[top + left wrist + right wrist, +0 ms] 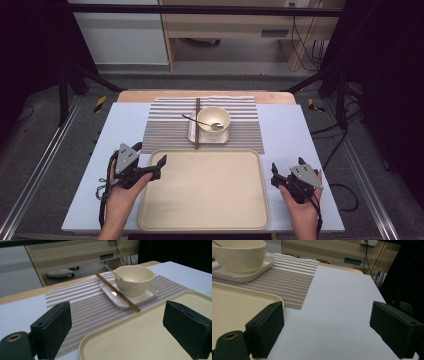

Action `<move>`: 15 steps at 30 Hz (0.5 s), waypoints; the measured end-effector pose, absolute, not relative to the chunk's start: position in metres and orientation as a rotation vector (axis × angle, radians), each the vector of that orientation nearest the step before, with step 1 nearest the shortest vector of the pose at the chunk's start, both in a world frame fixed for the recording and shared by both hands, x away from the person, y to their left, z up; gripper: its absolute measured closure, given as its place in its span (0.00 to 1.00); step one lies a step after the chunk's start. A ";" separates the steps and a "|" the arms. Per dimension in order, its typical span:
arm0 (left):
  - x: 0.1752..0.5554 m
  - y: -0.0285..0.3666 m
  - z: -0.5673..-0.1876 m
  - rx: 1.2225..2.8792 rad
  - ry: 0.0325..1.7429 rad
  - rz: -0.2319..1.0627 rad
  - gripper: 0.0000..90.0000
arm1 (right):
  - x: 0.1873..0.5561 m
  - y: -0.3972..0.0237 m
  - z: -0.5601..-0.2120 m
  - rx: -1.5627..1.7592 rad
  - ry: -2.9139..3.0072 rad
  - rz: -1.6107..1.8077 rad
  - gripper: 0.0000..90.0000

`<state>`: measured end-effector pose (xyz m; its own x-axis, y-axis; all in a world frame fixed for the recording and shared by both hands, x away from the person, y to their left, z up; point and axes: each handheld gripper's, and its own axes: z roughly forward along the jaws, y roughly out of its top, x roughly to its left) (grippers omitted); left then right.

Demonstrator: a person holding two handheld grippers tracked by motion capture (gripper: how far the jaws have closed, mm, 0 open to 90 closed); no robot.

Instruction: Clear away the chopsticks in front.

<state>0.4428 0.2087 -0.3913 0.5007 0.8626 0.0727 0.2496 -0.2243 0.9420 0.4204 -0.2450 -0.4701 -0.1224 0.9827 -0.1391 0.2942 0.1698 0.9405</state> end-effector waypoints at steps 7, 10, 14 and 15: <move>0.473 0.179 -0.373 1.802 1.004 0.651 0.18 | 0.419 -0.245 -0.470 1.245 1.585 1.001 0.14; 0.488 0.167 -0.378 1.864 0.995 0.661 0.21 | 0.420 -0.247 -0.469 1.258 1.578 1.005 0.14; 0.509 0.152 -0.385 1.882 1.011 0.627 0.30 | 0.420 -0.249 -0.469 1.271 1.568 1.013 0.14; 0.513 0.148 -0.387 1.901 1.014 0.636 0.30 | 0.420 -0.249 -0.469 1.272 1.568 1.014 0.14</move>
<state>0.5126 0.1483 -0.3867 0.5384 0.8419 0.0371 0.3999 -0.2940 0.8681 0.4198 -0.2486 -0.4688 -0.1168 0.9856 -0.1223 0.2925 0.1518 0.9441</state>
